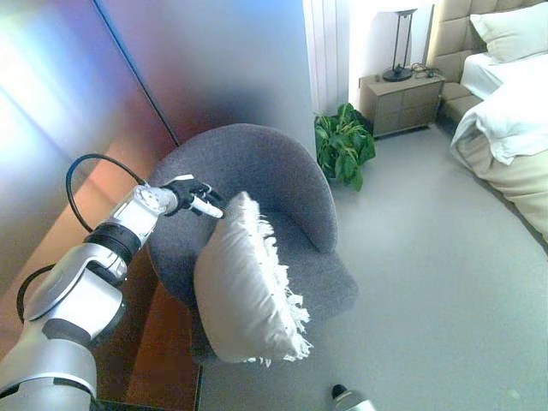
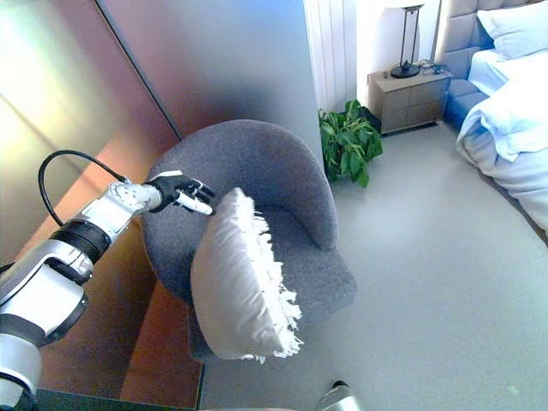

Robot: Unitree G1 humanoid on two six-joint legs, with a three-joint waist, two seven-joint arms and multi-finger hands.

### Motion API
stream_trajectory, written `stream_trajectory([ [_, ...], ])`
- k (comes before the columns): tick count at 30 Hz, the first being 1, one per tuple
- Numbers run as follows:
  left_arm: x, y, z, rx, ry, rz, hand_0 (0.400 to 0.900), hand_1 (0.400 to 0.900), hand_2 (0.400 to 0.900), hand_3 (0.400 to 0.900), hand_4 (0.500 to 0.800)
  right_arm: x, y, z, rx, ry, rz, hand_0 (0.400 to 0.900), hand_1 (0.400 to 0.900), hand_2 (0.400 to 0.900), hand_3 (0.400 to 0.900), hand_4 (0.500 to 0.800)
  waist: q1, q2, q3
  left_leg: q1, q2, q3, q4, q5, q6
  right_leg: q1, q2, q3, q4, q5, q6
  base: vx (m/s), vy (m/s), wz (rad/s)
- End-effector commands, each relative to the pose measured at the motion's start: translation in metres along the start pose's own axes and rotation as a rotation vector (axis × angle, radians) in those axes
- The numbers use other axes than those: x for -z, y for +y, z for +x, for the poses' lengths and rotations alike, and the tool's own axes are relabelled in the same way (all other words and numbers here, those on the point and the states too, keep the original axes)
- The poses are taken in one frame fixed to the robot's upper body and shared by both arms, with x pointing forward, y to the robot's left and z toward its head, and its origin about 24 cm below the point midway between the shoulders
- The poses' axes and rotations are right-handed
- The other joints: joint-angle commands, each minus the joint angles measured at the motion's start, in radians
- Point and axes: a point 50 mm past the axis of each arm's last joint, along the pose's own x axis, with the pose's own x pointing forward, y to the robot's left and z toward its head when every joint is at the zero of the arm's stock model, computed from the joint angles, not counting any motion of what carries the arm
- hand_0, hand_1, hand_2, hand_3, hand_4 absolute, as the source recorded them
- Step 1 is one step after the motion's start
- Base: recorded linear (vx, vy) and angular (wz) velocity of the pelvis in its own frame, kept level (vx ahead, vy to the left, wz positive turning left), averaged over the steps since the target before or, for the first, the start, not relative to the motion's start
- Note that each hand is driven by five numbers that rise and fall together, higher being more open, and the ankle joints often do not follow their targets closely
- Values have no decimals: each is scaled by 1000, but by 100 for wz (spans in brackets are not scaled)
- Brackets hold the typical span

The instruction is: Pick up the pillow and put it on the sofa.

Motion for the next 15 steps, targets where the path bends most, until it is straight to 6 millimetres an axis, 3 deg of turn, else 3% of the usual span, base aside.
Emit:
stream_trajectory([
  [1, -46, 84, -38, -299, -130, -74, 900, 900, 900, 900, 800, 24, -10, 0, 25, 87, 19, 900, 900, 900, 900, 800, 23, 1, -74, 34, -35, 19, 70, -92, -20, -12, 32, -36, 32, -41, 85, 0, 0, 0],
  [15, -32, 85, -40, -298, -113, -108, 900, 900, 900, 900, 800, 25, -3, 3, 23, 107, -19, 900, 900, 900, 900, 800, 53, -15, -85, 35, -29, 5, 75, -96, -17, 0, 35, -51, 29, -49, 80, 2, -1, 0],
])
